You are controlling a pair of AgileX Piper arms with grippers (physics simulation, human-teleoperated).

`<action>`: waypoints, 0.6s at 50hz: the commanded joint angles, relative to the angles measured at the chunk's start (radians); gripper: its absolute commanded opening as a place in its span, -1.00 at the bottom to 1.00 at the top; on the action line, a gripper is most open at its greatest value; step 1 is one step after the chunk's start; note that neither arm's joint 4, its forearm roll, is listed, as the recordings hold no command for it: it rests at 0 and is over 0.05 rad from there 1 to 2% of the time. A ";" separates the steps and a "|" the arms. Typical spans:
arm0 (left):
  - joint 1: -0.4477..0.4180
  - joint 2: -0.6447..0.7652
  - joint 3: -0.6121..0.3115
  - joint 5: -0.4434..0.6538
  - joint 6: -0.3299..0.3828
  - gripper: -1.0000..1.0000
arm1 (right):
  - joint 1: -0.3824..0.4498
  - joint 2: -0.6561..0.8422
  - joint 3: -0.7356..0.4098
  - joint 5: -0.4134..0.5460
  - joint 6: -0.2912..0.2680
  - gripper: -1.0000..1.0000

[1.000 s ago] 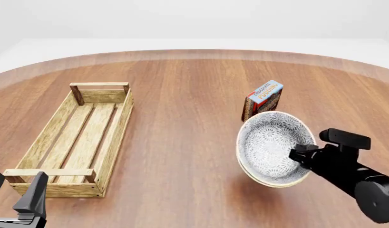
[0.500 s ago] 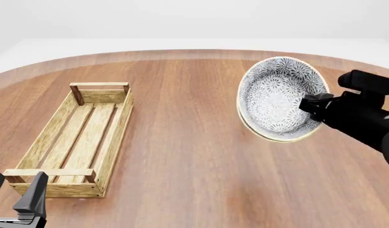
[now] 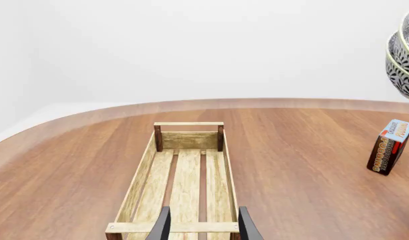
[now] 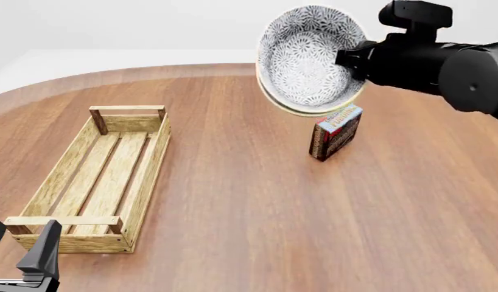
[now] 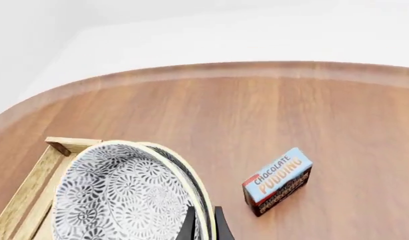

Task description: Stack the left bowl on the right bowl and place them in the tray.

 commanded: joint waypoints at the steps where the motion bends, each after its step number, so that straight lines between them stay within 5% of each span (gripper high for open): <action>1: 0.000 0.000 0.000 0.000 0.000 1.00 | 0.091 0.169 -0.258 0.051 0.000 -1.00; 30: 0.000 0.000 0.000 0.000 0.000 1.00 | 0.312 0.753 -0.964 0.183 0.082 -1.00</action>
